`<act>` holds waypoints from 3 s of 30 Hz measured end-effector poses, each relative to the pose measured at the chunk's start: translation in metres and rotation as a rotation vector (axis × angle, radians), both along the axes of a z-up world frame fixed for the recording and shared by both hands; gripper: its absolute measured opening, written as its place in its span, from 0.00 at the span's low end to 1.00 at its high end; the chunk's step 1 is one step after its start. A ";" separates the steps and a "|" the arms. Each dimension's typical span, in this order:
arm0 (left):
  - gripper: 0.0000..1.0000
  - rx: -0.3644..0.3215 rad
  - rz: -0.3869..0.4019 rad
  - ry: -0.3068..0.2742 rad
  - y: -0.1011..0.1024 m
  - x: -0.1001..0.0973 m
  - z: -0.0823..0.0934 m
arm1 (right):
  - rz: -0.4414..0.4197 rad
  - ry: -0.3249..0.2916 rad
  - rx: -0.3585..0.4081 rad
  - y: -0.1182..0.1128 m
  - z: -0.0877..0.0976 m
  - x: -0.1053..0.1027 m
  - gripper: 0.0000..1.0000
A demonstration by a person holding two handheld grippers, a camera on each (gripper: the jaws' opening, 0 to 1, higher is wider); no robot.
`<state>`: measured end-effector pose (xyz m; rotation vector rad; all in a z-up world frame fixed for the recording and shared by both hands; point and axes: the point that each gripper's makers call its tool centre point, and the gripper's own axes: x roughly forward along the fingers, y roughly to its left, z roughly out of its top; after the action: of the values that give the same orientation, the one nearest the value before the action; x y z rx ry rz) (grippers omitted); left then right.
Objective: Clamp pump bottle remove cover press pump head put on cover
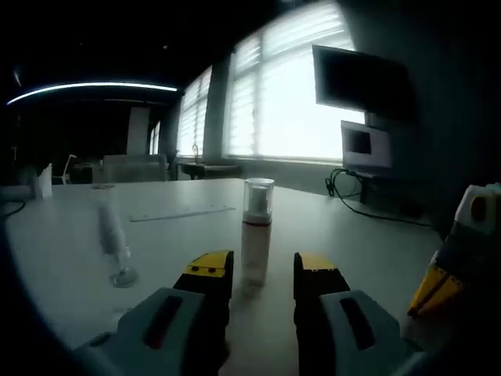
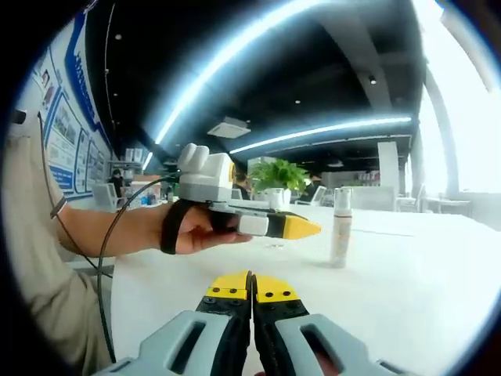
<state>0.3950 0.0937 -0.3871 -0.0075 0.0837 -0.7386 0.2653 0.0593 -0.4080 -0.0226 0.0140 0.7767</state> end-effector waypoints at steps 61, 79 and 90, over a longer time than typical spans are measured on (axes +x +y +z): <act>0.12 0.052 0.131 -0.063 0.111 -0.098 -0.022 | -0.126 -0.018 0.015 -0.029 0.006 0.009 0.00; 0.06 0.002 0.146 -0.054 0.115 -0.094 -0.022 | -0.100 -0.002 0.078 -0.030 0.008 0.008 0.00; 0.04 0.024 0.148 -0.076 0.113 -0.095 -0.021 | -0.084 -0.020 0.051 -0.026 0.007 0.007 0.00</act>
<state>0.3003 0.2064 -0.4076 0.0370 0.0189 -0.5891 0.2720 0.0330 -0.4008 0.0186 -0.0233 0.6925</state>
